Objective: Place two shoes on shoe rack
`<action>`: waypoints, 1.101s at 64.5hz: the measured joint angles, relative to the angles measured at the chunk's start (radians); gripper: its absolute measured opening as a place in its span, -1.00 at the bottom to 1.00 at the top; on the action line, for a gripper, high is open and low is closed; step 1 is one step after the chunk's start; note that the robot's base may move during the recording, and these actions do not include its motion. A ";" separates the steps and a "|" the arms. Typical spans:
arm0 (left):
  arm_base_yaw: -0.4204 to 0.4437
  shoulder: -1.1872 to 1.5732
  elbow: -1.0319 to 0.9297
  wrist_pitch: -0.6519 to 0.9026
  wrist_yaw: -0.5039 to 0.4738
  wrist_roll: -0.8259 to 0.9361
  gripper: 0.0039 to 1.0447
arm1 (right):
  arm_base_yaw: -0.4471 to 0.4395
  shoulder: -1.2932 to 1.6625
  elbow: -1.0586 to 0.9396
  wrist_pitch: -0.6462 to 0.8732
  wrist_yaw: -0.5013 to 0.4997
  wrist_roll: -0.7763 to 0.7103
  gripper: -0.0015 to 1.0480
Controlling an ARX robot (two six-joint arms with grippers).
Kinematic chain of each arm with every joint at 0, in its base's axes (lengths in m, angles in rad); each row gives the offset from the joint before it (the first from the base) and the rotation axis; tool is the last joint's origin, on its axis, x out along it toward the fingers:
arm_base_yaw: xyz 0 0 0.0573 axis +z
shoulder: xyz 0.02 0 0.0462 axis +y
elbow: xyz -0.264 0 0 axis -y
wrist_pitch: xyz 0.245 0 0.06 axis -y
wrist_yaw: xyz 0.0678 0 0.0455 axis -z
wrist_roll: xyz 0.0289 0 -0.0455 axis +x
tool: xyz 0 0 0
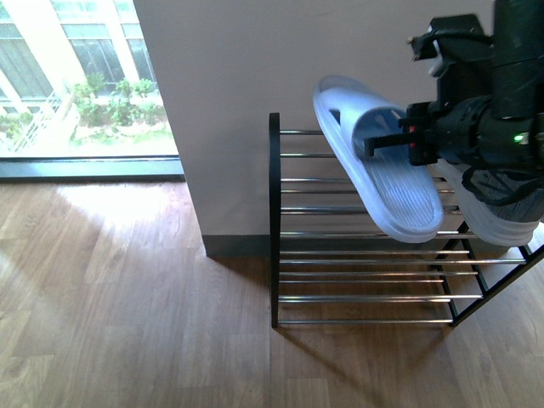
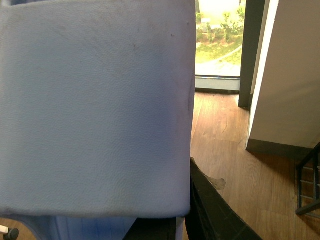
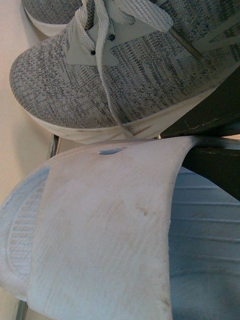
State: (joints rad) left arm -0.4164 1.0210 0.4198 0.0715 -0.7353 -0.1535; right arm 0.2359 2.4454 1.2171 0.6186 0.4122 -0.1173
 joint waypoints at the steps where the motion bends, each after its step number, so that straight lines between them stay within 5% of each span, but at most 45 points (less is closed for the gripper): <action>1: 0.000 0.000 0.000 0.000 0.000 0.000 -0.97 | -0.001 0.002 0.002 0.001 0.001 -0.003 -0.97; 14: 0.000 0.000 0.000 0.000 0.000 0.000 -0.97 | -0.014 0.014 0.008 0.015 -0.010 -0.034 -0.95; 28: 0.000 0.000 0.000 0.000 0.000 0.000 -0.97 | -0.021 -0.089 -0.100 0.066 -0.100 -0.024 -0.12; 49: 0.000 0.000 0.000 0.000 0.000 0.000 -0.97 | -0.054 -0.497 -0.432 0.079 -0.369 0.134 0.83; 71: 0.000 0.000 0.000 0.000 0.000 0.000 -0.97 | -0.093 -1.099 -0.866 0.122 -0.698 0.270 0.82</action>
State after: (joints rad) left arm -0.4164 1.0210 0.4198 0.0715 -0.7353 -0.1535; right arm 0.1425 1.3468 0.3511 0.7403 -0.2863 0.1528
